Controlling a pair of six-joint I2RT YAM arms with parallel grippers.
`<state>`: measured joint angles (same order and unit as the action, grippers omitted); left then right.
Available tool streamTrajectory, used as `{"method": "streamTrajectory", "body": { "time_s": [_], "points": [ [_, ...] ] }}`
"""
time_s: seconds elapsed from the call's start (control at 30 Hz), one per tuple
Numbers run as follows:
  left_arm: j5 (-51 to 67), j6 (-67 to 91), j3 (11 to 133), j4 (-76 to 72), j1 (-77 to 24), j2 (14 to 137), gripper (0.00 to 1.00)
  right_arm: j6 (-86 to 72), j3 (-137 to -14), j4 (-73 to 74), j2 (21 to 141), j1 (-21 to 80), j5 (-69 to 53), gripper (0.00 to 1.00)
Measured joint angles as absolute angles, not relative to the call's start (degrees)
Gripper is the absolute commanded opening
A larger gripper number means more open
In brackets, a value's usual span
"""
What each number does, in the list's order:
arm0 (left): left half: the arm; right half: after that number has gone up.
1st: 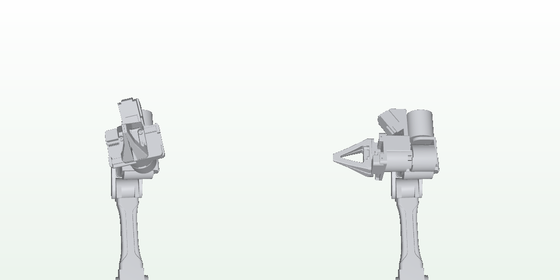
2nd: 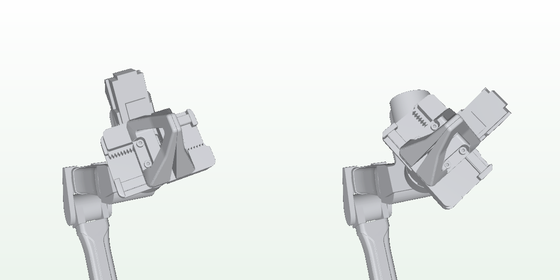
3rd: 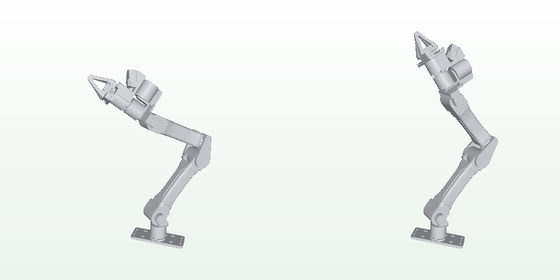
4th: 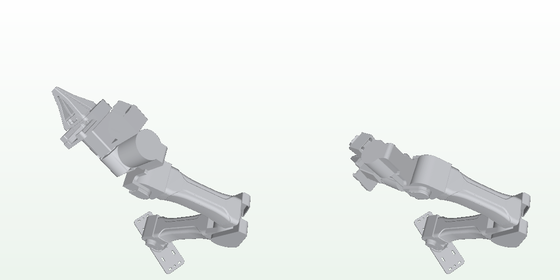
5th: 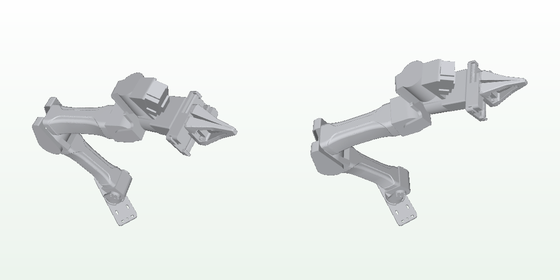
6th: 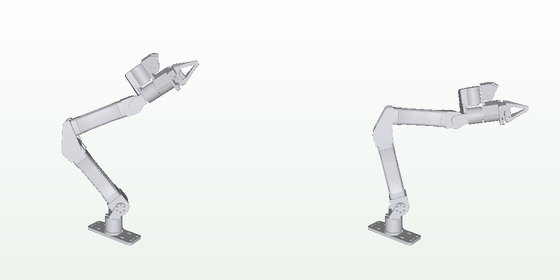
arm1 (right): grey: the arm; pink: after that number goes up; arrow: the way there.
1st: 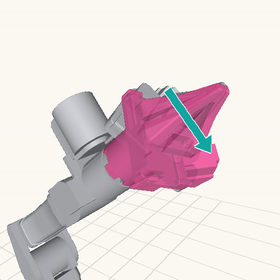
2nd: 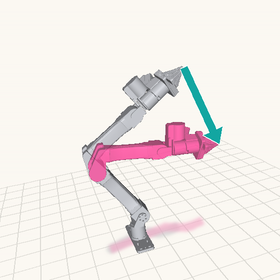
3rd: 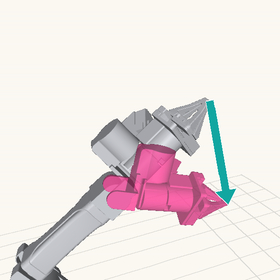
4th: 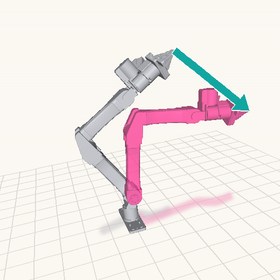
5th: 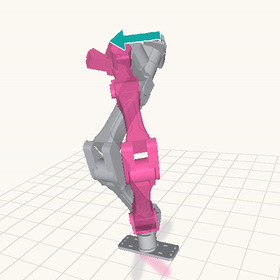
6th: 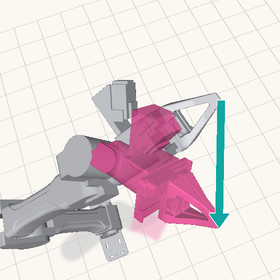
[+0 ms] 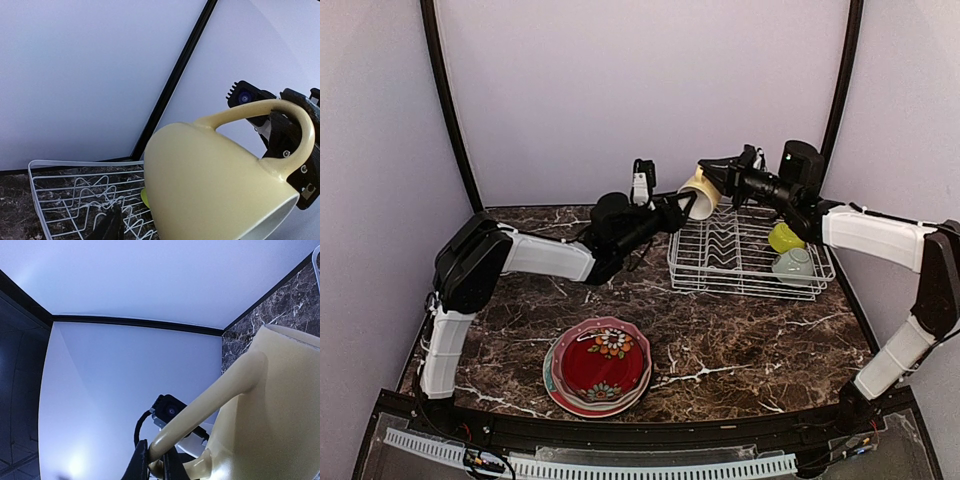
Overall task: Unload the mixed dishes from the dish rack
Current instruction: Pass from the right arm to the left, then place the cup at the corner of the board.
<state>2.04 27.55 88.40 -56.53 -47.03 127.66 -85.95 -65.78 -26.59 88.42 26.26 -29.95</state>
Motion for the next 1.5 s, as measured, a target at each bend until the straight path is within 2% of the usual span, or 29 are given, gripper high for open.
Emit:
{"method": "streamTrajectory", "body": {
  "time_s": [0.07,0.1,0.17,0.37,0.43,0.63,0.77,0.83,1.07,1.5],
  "points": [
    [1.91,27.66,89.14,-56.53,-47.24,128.14,0.29,-86.17,-65.01,-27.4,88.16,26.26,-29.85,0.0],
    [1.87,27.86,89.21,-56.6,-47.37,128.25,0.18,-86.32,-64.47,-27.49,87.9,26.26,-29.8,0.0],
    [1.76,27.33,89.23,-56.55,-47.64,128.33,0.05,-86.43,-63.59,-27.51,87.44,26.3,-29.74,0.0],
    [-0.78,25.34,89.1,-55.4,-48.51,128.33,0.01,-85.36,-61.43,-27.33,85.21,27.2,-29.69,0.01],
    [-1.32,25.08,89.03,-55.07,-48.82,128.33,0.01,-84.68,-60.6,-27.2,84.53,27.29,-29.63,0.09],
    [-2.5,25.12,88.88,-48.75,-49.23,126.72,0.01,-77.91,-60.27,-23.18,82.61,27.22,-30.04,0.62],
    [-2.96,24.75,88.36,-41.19,-48.62,124.84,0.01,-70.08,-61.3,-18.04,80.12,27.33,-30.92,0.9],
    [-2.76,24.69,87.5,-37.91,-48.23,123.59,0.01,-66.15,-61.28,-15.35,78.74,27.33,-31.0,0.98],
    [-0.21,24.51,82.52,-26.55,-45.36,115.46,0.01,-53.34,-61.36,-4.89,74.11,27.14,-29.21,0.99],
    [2.72,22.22,75.88,-0.56,-33.41,89.38,0.01,-31.31,-63.44,13.47,69.63,25.52,-18.63,0.99]
  ]
}}
